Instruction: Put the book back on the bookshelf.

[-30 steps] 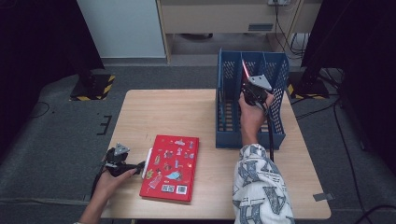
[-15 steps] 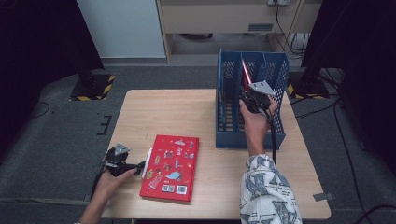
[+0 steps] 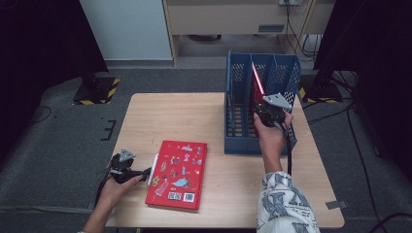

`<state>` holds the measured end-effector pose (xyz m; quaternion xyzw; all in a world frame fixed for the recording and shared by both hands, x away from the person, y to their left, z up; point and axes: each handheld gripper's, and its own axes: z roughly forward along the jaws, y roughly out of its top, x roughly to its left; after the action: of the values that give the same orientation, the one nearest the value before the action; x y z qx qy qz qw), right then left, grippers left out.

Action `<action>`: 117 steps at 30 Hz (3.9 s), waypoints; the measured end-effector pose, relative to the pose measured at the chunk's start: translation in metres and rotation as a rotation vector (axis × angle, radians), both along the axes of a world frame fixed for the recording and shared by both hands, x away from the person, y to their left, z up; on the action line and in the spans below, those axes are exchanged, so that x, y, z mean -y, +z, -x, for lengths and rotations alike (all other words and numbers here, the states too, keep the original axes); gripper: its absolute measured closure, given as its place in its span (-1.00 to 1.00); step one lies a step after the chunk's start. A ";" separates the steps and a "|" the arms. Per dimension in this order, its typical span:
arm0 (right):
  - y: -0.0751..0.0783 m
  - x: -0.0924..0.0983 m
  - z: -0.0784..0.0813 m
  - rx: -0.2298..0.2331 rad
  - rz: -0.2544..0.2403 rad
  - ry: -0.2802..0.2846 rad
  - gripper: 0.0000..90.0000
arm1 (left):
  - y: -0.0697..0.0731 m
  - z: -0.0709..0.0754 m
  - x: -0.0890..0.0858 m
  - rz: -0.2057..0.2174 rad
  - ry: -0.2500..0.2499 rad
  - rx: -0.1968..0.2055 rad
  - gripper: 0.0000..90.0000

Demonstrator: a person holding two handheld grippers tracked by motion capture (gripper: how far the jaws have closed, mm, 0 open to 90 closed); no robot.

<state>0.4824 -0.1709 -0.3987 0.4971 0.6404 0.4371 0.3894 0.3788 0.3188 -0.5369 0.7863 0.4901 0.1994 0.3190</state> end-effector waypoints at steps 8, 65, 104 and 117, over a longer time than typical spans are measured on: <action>-0.005 0.004 0.002 -0.023 0.002 0.008 0.54 | 0.000 0.000 0.000 0.000 0.000 0.000 -1.00; -0.008 -0.010 0.002 -0.030 -0.036 0.029 0.59 | 0.000 -0.001 0.001 -0.001 0.000 0.000 -1.00; -0.044 -0.009 0.108 -0.119 -0.162 0.319 -0.68 | 0.012 0.007 0.000 0.057 -0.046 0.062 -0.92; -0.071 -0.057 0.131 -0.194 -0.089 0.450 -0.67 | 0.032 0.031 0.005 0.086 -0.071 0.115 -0.74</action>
<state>0.3518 -0.1136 -0.4700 0.3982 0.7495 0.4908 0.1968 0.3480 0.3140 -0.5052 0.7759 0.4510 0.2117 0.3869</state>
